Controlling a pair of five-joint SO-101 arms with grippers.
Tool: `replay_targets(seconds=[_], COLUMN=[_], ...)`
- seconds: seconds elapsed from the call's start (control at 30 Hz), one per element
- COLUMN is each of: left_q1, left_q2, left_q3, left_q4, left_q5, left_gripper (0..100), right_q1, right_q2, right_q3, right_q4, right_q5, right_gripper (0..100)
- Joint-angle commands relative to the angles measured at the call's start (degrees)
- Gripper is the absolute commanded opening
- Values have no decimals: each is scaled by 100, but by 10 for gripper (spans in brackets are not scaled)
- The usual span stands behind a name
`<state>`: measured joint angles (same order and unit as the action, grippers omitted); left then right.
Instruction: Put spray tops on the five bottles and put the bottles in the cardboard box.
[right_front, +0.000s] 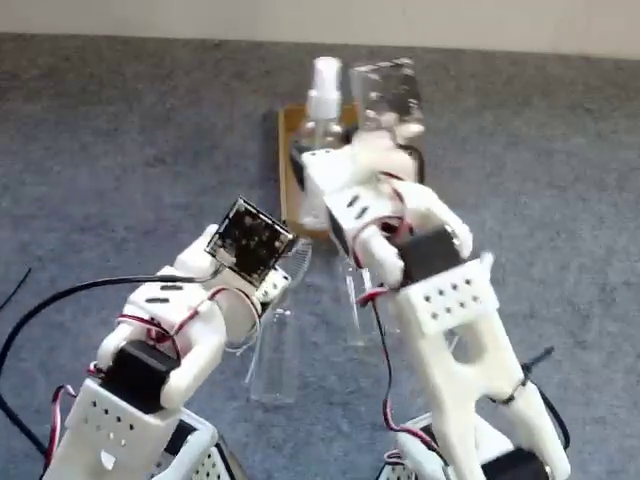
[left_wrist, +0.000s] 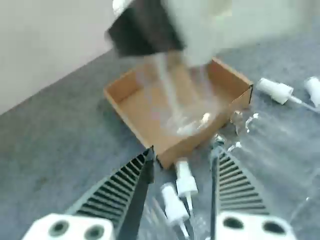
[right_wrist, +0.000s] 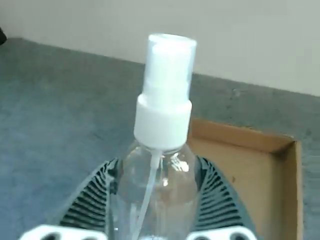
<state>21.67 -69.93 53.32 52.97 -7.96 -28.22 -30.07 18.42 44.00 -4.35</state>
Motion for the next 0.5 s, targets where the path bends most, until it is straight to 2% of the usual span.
replay_targets(seconds=[0.0,0.23,0.47], left_q1=[-224,-725,-734], left_q2=[-13,611,1147], left_q3=[136,145,145], left_q4=[-774,-1354,-1679], left_q5=[-18,-44,-44], left_gripper=[179,179,179], right_q1=[-215,-277,-268], right_q2=[31,22,22], right_q3=[-620,-980,-971], right_q4=[391,1358,1464], right_q5=[-53,-26,-9], right_gripper=[4,4,4])
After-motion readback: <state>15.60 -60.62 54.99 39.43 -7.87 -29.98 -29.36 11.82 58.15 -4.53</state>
